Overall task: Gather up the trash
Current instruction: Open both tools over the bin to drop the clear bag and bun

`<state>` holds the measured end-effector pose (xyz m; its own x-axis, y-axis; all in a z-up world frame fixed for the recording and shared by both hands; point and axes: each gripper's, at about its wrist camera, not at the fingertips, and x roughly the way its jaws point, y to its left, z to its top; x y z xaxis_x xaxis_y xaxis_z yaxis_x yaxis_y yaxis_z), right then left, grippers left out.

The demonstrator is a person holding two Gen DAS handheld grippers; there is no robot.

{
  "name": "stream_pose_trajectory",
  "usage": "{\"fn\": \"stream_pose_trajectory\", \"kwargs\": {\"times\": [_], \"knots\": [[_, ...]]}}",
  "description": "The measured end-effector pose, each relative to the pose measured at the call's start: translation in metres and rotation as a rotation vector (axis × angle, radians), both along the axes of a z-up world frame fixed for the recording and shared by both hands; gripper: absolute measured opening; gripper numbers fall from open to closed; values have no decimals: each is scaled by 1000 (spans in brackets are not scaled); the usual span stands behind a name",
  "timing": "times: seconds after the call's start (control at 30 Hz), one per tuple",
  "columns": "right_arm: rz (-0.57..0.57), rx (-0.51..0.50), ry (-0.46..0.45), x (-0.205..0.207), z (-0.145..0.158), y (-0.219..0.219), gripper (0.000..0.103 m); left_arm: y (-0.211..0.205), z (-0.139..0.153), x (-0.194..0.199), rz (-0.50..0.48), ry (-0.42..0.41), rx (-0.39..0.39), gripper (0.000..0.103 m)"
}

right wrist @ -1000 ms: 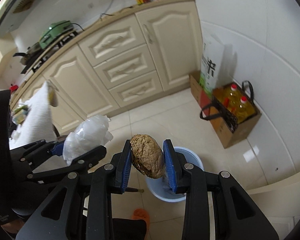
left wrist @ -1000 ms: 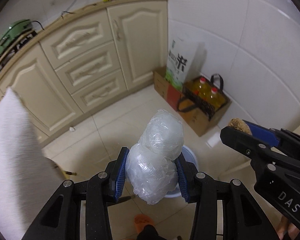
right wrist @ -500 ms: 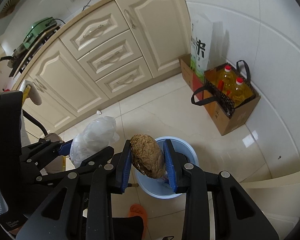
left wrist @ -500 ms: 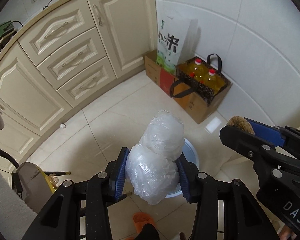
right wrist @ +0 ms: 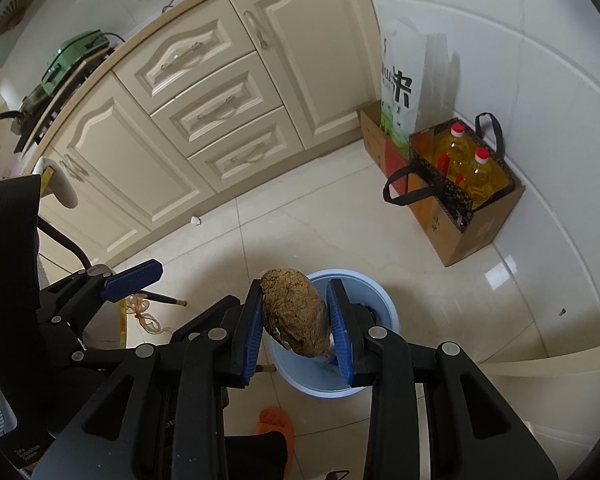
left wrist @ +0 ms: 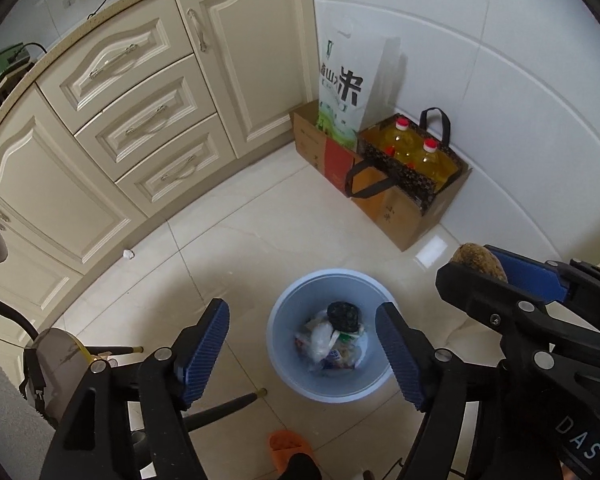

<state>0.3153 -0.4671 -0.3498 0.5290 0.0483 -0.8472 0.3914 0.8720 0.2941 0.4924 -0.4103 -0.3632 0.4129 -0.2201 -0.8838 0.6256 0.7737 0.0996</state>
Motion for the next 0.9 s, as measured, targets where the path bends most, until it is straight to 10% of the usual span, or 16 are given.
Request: {"fn": "stream_pose_trajectory", "kwargs": {"times": [0.9], "knots": [[11,3,-12,22,1,11,34,14,6,5,20,19,0,72]]}}
